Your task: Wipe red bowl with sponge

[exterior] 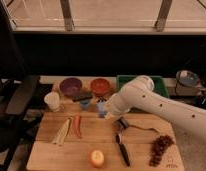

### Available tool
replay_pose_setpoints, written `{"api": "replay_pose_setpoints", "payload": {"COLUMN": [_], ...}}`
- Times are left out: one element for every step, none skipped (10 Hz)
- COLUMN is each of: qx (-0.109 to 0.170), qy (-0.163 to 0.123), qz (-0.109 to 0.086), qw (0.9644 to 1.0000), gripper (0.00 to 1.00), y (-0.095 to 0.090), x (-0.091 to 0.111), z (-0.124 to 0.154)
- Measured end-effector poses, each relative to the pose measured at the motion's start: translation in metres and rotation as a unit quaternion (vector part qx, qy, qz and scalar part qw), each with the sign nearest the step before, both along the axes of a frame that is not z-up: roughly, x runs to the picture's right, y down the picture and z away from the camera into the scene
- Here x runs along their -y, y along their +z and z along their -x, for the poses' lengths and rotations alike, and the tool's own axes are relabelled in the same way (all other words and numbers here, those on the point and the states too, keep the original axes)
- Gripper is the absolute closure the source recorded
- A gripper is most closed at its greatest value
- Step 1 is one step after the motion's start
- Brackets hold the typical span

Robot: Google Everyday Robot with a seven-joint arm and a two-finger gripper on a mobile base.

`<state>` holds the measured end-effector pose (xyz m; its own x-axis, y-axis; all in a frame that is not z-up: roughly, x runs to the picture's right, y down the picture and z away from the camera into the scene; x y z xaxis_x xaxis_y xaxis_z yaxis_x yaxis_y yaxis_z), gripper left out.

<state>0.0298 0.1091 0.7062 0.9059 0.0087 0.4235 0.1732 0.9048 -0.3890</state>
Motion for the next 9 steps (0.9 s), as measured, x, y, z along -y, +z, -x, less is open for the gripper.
{"api": "replay_pose_setpoints", "payload": {"qx": [0.004,0.009,0.015,0.019,0.023,0.028,0.031,0.036,0.039], "qy": [-0.006,-0.012,-0.019,-0.023,-0.028,-0.034,-0.041,-0.045,-0.043], "qz": [-0.009,-0.015,-0.020,-0.022,-0.024,-0.026,-0.028,-0.028,-0.027], "qw": [0.9999,0.9998,0.9995,0.9993,0.9990,0.9987,0.9983,0.9979,0.9979], "gripper": [1.00,1.00,1.00,1.00,1.00,1.00,1.00,1.00,1.00], "y": [0.007,0.016,0.026,0.035,0.050,0.062,0.073,0.086,0.101], "x": [0.018,0.035,0.053,0.066,0.084,0.097,0.107,0.118,0.126], "z": [0.005,0.012,0.022,0.028,0.036,0.046,0.057,0.067,0.073]}}
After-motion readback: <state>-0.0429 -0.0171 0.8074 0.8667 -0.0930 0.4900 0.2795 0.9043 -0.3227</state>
